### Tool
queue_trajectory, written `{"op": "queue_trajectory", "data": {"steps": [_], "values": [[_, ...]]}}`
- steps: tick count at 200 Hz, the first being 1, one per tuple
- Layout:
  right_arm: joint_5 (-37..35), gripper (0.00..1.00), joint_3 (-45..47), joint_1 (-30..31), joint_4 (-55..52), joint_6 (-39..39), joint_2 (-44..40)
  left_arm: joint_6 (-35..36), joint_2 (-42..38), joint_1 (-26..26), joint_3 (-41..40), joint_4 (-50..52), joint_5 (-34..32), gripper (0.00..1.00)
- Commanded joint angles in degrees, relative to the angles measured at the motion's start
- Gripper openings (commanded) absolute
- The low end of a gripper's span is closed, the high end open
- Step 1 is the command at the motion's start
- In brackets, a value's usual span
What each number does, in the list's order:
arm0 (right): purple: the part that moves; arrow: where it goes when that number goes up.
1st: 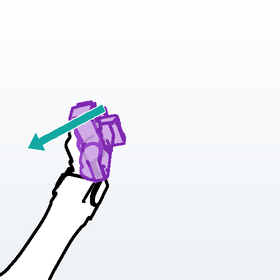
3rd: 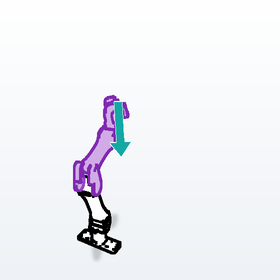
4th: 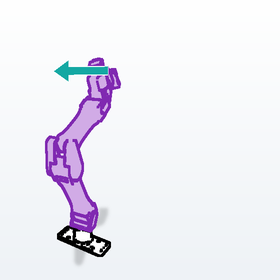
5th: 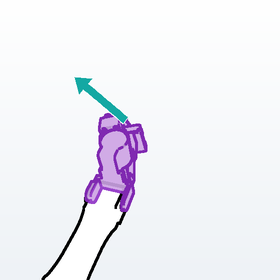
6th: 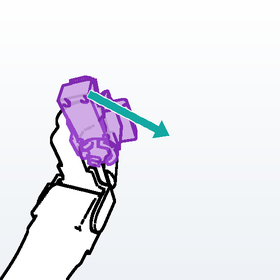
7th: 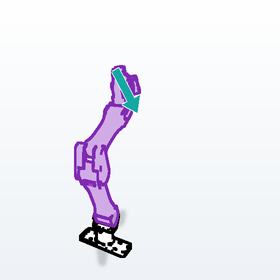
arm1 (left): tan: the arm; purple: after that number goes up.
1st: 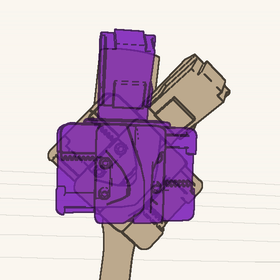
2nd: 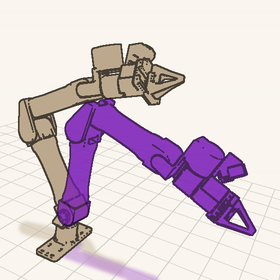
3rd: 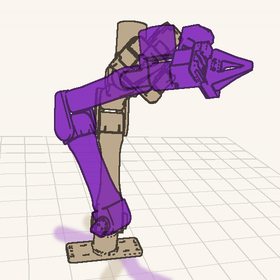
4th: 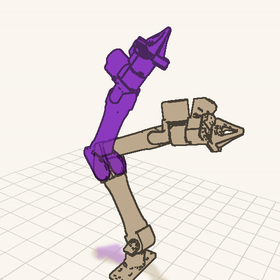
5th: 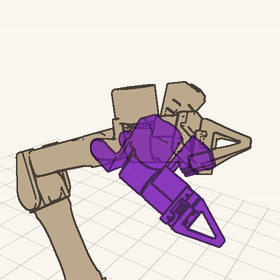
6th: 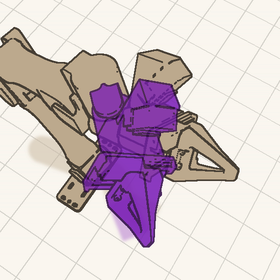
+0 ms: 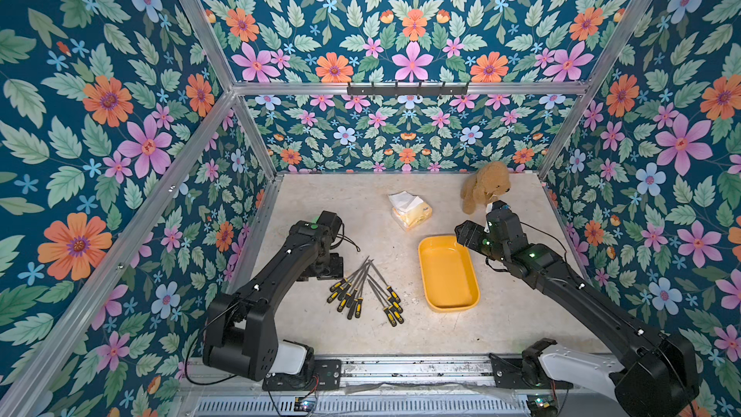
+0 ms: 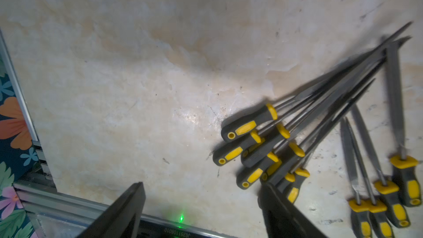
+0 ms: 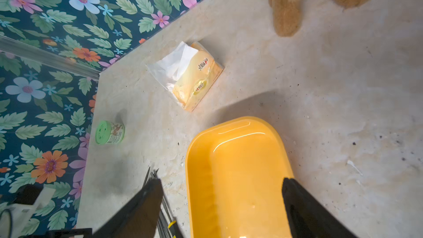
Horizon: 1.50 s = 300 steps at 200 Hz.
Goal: Put the file tool into the storage box
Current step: Pick up the file tool from the center of the board.
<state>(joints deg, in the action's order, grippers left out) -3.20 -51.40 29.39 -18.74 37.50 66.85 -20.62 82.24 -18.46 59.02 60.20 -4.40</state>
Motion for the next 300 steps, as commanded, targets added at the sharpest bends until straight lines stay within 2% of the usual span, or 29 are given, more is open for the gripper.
{"op": "queue_trajectory", "data": {"steps": [1, 38, 76, 142, 174, 194, 209, 251, 300], "values": [[0.7, 0.86, -1.0, 0.2, -1.1, 0.9, 1.0, 0.4, 1.5, -0.1, -0.9, -1.9, 1.6, 0.80], [1.8, 0.86, 0.4, 0.3, -0.2, 0.6, 2.1, 0.6, 3.5, 0.0, -2.2, -4.8, 2.7, 0.81], [2.5, 0.85, 3.0, 0.4, 2.2, 1.7, 2.0, 0.6, 8.8, -0.1, 0.0, -7.3, 1.7, 0.77], [2.4, 0.85, 4.7, 0.4, 2.9, 1.8, 1.4, 1.3, 13.2, -0.1, -1.5, -10.6, 2.0, 0.72], [2.7, 0.85, 5.3, 0.4, 3.3, 2.4, 1.5, 1.7, 15.3, -0.1, -1.5, -11.1, 2.1, 0.62], [2.4, 0.85, 5.7, 0.4, 3.5, 2.6, 1.4, 2.2, 16.1, -0.1, -1.6, -11.2, 2.8, 0.50], [2.3, 0.85, 5.7, 0.4, 3.4, 2.7, 1.3, 2.7, 16.5, -0.1, -1.5, -11.2, 3.6, 0.46], [2.3, 0.85, 6.2, 0.5, 4.2, 3.1, 0.7, 2.6, 16.0, 1.3, -0.2, -10.1, -0.8, 0.53], [2.3, 0.85, 6.9, 0.4, 4.1, 3.3, -0.4, 2.2, 14.4, 3.2, 1.5, -9.1, -3.3, 0.56]]}}
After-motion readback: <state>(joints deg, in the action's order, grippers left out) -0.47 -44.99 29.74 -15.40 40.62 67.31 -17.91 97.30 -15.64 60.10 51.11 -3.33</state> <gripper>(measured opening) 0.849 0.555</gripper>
